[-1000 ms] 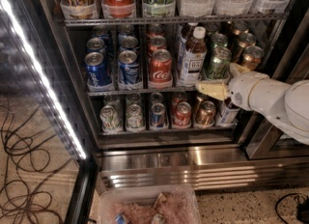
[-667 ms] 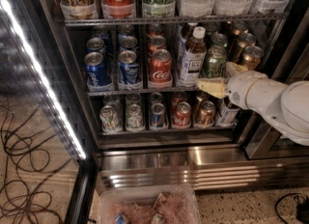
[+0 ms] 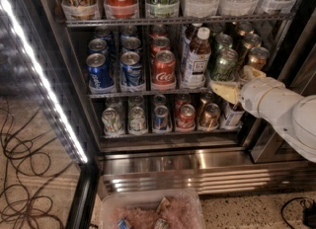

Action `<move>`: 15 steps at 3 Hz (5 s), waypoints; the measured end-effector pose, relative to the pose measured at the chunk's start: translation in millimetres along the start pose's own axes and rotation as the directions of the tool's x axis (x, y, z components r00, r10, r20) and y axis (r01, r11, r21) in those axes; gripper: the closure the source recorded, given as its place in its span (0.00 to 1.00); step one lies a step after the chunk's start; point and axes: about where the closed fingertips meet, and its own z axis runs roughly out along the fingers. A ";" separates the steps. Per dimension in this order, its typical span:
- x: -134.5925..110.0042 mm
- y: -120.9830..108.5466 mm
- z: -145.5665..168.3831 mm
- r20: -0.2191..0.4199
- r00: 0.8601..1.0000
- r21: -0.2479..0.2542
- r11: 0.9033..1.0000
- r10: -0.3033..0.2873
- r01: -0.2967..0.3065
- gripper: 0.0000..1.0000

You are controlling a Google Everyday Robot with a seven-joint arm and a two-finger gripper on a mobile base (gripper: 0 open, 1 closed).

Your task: Pick green can from middle shelf of fridge

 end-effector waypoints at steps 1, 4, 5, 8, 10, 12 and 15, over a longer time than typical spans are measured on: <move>5.6 -4.3 -27.8 -0.009 1.000 0.063 0.998 0.021 -0.020 0.26; 4.5 12.9 -9.2 0.047 0.999 0.013 1.000 -0.009 0.008 0.27; -0.9 7.5 1.7 0.081 0.996 0.033 0.999 -0.031 0.028 0.28; -18.7 -0.1 22.9 0.194 0.980 0.056 0.997 0.041 -0.053 0.31; -10.2 -21.3 23.0 0.200 0.978 0.121 0.989 0.060 -0.086 0.31; -22.8 -24.2 42.6 0.227 0.969 0.069 0.991 0.094 -0.112 0.32; 4.3 -21.2 62.7 0.181 0.974 0.069 0.986 0.137 -0.152 0.33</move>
Offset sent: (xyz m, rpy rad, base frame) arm -0.0408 -0.0148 -0.0076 0.0403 -0.0020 -0.0609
